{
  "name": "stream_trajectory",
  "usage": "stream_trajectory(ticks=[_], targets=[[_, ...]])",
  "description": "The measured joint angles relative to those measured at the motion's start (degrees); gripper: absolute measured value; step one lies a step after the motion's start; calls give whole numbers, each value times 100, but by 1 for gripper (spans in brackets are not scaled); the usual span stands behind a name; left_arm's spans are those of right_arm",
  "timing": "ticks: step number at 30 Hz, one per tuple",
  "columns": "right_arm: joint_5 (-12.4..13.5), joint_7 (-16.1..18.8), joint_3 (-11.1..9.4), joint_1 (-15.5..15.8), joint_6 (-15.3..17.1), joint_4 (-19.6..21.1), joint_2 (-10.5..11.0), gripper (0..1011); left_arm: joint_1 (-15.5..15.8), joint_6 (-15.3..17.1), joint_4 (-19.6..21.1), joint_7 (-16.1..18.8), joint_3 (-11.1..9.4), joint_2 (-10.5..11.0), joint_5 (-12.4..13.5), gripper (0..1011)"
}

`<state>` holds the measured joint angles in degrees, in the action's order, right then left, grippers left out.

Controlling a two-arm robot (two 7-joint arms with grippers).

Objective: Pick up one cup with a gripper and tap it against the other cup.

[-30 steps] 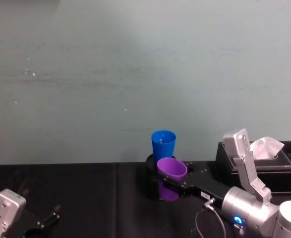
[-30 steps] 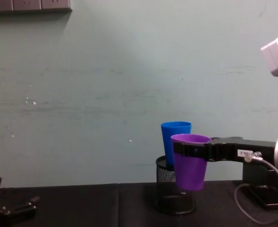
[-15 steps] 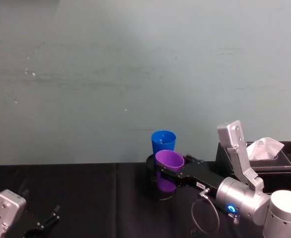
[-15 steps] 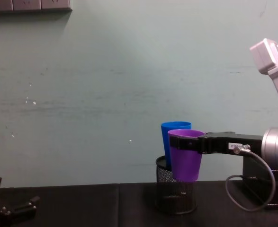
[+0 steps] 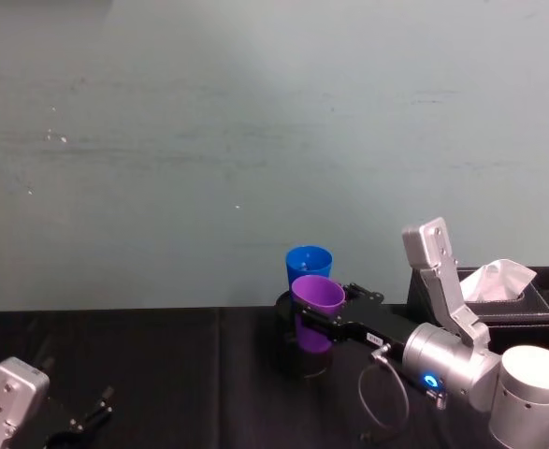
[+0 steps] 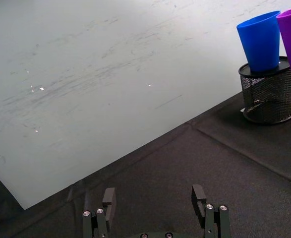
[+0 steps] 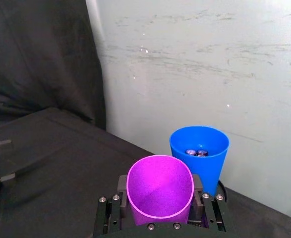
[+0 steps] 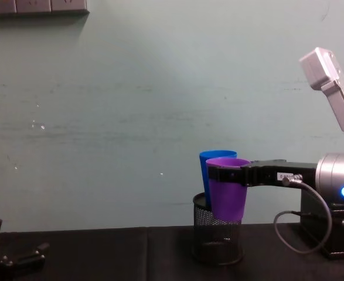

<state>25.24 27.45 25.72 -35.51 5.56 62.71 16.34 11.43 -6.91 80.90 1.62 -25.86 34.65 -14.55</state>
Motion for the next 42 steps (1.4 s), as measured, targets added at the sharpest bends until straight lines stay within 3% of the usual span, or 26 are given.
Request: stream_trajectory(ticks=[26,42], targets=[[-153,171,-87,-501,-233,-872,-333,735,0,0,0,0,0,0,0,1000],[-193,221,-190,-568,-405,-987,-403,735,0,0,0,0,0,0,0,1000]])
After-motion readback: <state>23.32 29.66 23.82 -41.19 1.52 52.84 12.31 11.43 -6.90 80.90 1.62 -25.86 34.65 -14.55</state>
